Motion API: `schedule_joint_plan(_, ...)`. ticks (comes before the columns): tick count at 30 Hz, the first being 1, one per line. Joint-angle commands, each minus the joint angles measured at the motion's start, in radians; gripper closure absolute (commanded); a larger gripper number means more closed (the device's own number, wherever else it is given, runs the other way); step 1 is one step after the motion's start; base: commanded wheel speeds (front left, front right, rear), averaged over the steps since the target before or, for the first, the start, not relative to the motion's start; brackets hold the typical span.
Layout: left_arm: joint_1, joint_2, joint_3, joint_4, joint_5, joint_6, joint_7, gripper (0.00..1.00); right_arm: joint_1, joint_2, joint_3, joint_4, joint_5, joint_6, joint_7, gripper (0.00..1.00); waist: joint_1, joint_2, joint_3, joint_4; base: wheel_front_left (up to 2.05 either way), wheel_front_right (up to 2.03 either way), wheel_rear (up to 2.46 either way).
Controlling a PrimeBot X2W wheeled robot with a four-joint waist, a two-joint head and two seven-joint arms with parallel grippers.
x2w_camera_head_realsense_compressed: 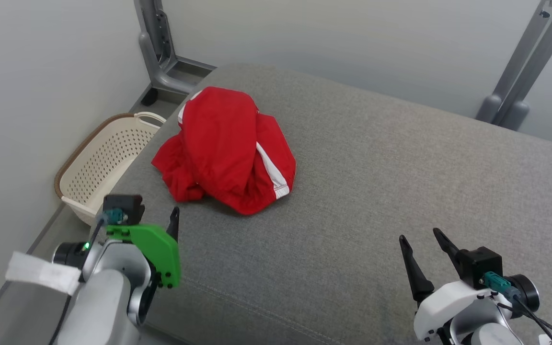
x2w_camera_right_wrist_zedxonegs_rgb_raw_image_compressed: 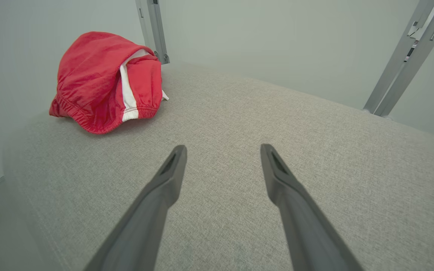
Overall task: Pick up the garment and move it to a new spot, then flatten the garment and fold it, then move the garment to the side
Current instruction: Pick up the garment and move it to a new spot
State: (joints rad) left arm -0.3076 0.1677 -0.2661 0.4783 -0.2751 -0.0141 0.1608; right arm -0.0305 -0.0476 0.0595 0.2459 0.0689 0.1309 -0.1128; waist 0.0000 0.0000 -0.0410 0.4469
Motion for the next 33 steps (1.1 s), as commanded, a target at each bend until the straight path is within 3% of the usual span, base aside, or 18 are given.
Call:
schedule_joint_plan(1,-0.056,-0.01,0.003,0.021,-0.017,-0.007,0.026,0.0,-0.01,-0.005,0.003,-0.02,-0.012,0.0,0.012,0.0,0.0,0.0,0.06,-0.049,0.0,0.0,0.0)
schedule_joint_plan(11,-0.396,-0.045,0.047,0.223,-0.098,-0.011,0.199,0.0,-0.048,-0.005,0.017,-0.179,-0.087,0.0,0.1,0.0,0.0,0.0,0.273,-0.177,0.0,0.0,0.0)
schedule_joint_plan(18,-0.506,-0.025,0.01,0.329,-0.067,-0.005,0.28,0.0,-0.062,-0.005,0.03,-0.239,-0.099,0.0,0.121,0.0,0.0,0.0,0.345,-0.216,0.0,0.0,0.0)
schedule_joint_plan(23,-0.534,-0.008,-0.011,0.375,-0.042,0.012,0.272,0.01,-0.061,-0.004,0.037,-0.243,-0.09,0.0,0.122,0.0,0.0,0.0,0.356,-0.227,0.0,0.0,0.0)
schedule_joint_plan(24,-0.537,-0.006,-0.015,0.383,-0.038,0.014,0.269,0.66,-0.061,-0.004,0.039,-0.241,-0.087,0.0,0.122,0.0,0.0,0.0,0.355,-0.228,0.0,0.0,0.0)
schedule_joint_plan(25,-0.541,-0.004,-0.016,0.389,-0.037,0.012,0.265,1.0,-0.061,-0.004,0.04,-0.239,-0.085,0.0,0.121,0.0,0.0,0.0,0.354,-0.228,0.0,0.0,0.0)
schedule_joint_plan(33,-0.555,-0.008,-0.028,0.409,-0.036,0.006,0.213,1.0,-0.054,-0.004,0.051,-0.212,-0.067,0.0,0.113,0.0,0.0,0.0,0.317,-0.22,0.0,0.0,0.0)
